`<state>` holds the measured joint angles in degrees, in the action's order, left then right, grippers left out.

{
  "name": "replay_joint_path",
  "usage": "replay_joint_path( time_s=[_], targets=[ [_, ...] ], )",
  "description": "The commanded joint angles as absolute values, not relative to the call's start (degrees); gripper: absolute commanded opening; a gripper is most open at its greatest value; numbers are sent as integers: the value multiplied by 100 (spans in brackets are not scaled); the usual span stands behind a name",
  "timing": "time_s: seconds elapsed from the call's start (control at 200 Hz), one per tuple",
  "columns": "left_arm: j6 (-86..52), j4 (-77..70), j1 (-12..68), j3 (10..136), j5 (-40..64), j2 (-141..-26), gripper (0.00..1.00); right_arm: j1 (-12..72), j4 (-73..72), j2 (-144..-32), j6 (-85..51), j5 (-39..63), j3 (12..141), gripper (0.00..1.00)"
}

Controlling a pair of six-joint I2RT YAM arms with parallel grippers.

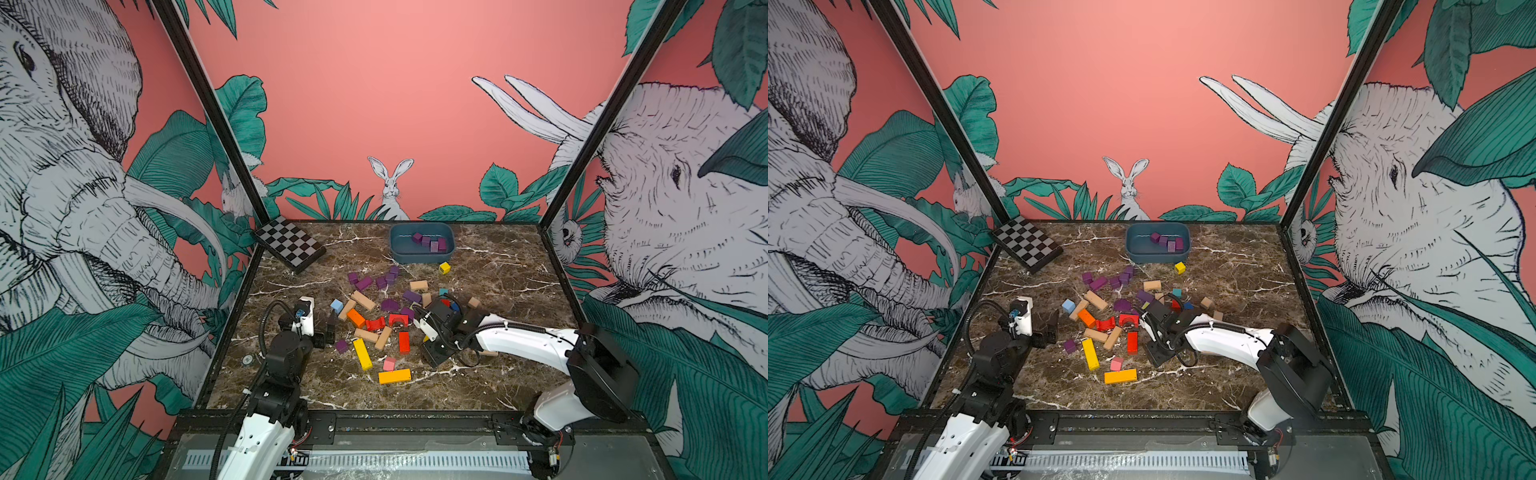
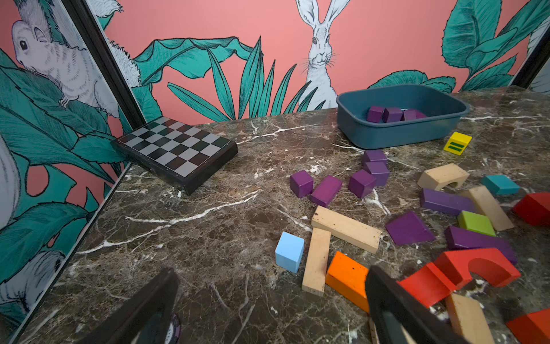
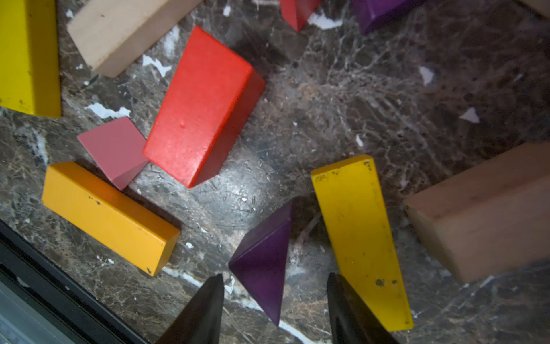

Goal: Pick purple bricks into the storage bin
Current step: Pick up the building block from the center of the board.

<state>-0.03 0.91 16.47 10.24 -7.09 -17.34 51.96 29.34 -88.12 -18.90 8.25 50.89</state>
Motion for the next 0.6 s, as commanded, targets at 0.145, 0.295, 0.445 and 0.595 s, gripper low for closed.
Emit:
replay_joint_path(
  time_s=[0.145, 0.295, 0.445, 0.595],
  targets=[
    [-18, -70, 1672, 1099, -701, -1671, 99, 5264, 2852, -9335, -1947, 873, 5347, 49],
    [-28, -53, 1674, 1085, -702, -1605, 99, 5262, 2850, -9386, -1921, 840, 5397, 48],
    [-28, -42, 1670, 1083, -703, -1579, 99, 5259, 2865, -9395, -1916, 804, 5422, 38],
    [-29, -45, 1670, 1087, -712, -1579, 99, 5264, 2951, -9357, -1869, 745, 5505, 30]
  ],
)
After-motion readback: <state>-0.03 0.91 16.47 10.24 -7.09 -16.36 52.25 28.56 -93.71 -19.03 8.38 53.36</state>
